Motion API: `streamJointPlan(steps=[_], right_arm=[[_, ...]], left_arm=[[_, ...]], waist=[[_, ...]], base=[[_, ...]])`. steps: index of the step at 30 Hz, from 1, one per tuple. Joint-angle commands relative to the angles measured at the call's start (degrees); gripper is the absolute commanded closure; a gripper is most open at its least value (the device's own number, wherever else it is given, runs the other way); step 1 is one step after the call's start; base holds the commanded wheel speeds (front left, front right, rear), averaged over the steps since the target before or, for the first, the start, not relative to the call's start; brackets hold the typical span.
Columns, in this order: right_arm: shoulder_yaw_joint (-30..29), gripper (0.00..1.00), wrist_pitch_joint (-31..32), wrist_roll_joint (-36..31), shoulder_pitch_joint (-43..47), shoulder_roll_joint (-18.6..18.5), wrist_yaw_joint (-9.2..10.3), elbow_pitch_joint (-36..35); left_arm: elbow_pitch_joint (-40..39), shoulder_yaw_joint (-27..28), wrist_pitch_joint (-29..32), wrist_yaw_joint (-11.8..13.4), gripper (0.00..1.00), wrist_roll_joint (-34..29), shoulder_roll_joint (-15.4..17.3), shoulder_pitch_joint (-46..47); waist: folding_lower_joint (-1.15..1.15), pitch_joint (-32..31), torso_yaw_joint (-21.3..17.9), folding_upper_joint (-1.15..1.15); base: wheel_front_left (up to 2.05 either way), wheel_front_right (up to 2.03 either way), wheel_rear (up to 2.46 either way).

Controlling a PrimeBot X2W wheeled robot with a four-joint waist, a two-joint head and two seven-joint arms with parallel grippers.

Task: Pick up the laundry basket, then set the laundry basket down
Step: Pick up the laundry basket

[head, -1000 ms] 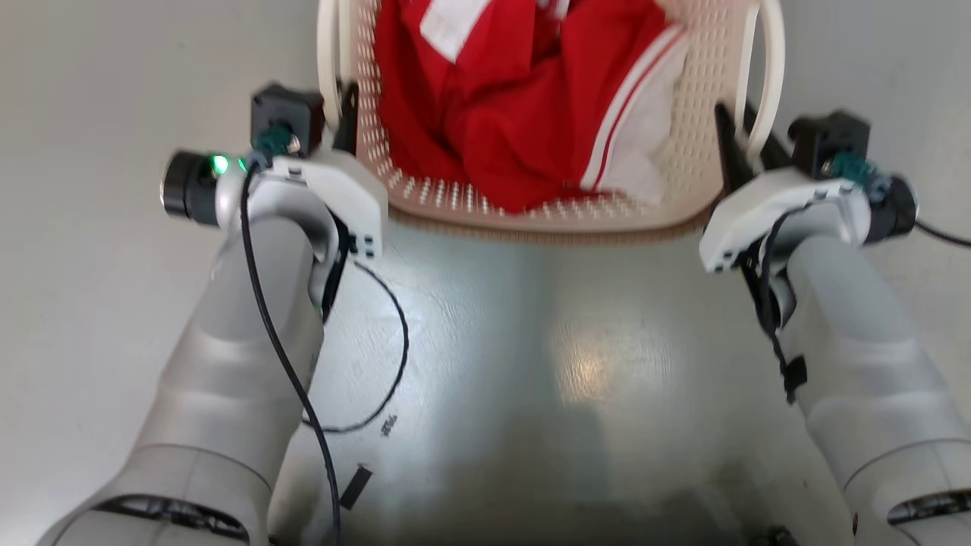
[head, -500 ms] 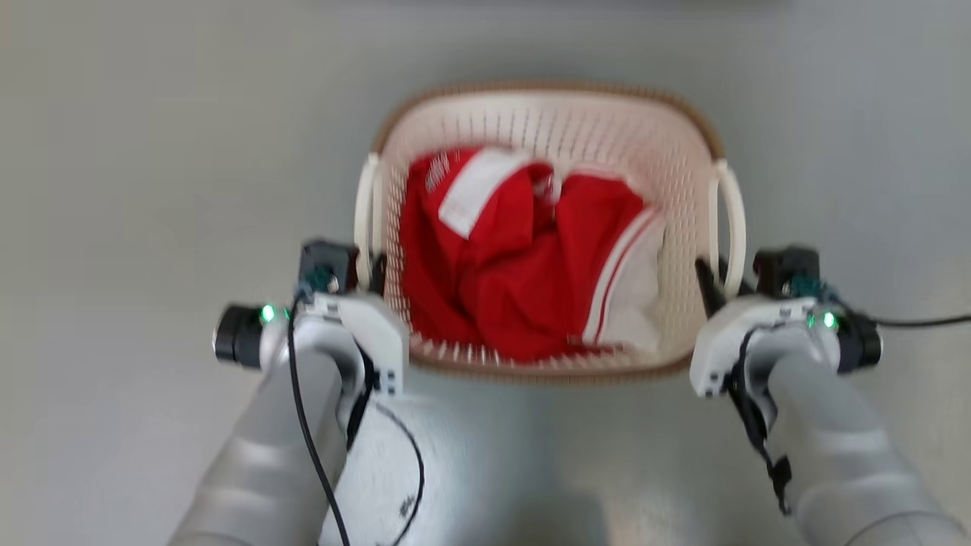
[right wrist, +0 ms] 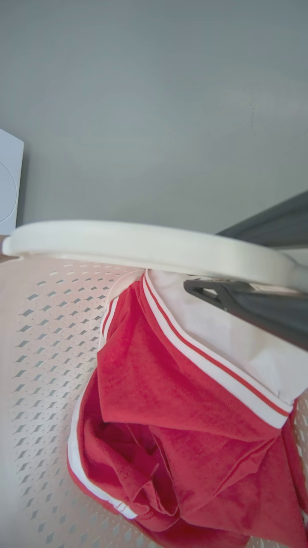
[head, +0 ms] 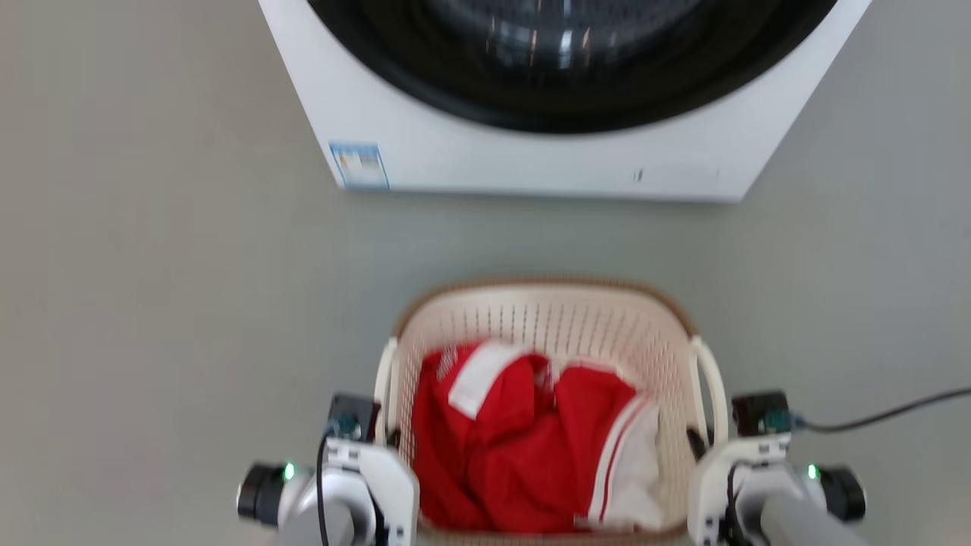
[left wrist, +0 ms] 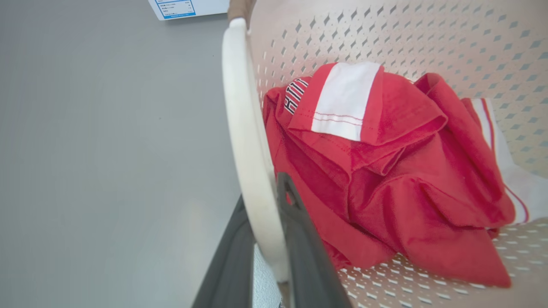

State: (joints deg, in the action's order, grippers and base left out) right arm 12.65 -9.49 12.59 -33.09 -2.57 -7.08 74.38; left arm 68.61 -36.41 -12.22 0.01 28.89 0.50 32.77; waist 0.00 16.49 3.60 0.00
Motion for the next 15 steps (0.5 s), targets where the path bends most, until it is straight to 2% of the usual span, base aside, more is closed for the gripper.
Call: streamJointPlan(steps=[1, 9, 15], right_arm=[[2.5, 1.00, -0.1, 1.3, 2.2, -0.3, -0.41, -0.8], [5.7, 1.00, 1.6, 5.2, 6.7, -0.3, -0.41, -0.7], [6.8, 1.00, 2.5, 6.9, 8.4, -0.3, -0.41, -0.6]], left_arm=[[-0.5, -0.8, 0.3, 0.3, 1.00, 1.2, 2.4, -2.4], [-0.8, -5.9, 2.3, 1.0, 1.00, 4.8, 2.4, -6.4], [-1.2, -9.2, 2.9, 1.7, 1.00, 7.2, 2.4, -7.5]], waist=[[0.00, -7.8, -0.4, 0.00], [0.00, -14.5, -0.1, 0.00], [0.00, -16.5, 0.2, 0.00]], base=[[0.00, 0.00, 0.00], [0.00, 0.00, 0.00], [0.00, 0.00, 0.00]])
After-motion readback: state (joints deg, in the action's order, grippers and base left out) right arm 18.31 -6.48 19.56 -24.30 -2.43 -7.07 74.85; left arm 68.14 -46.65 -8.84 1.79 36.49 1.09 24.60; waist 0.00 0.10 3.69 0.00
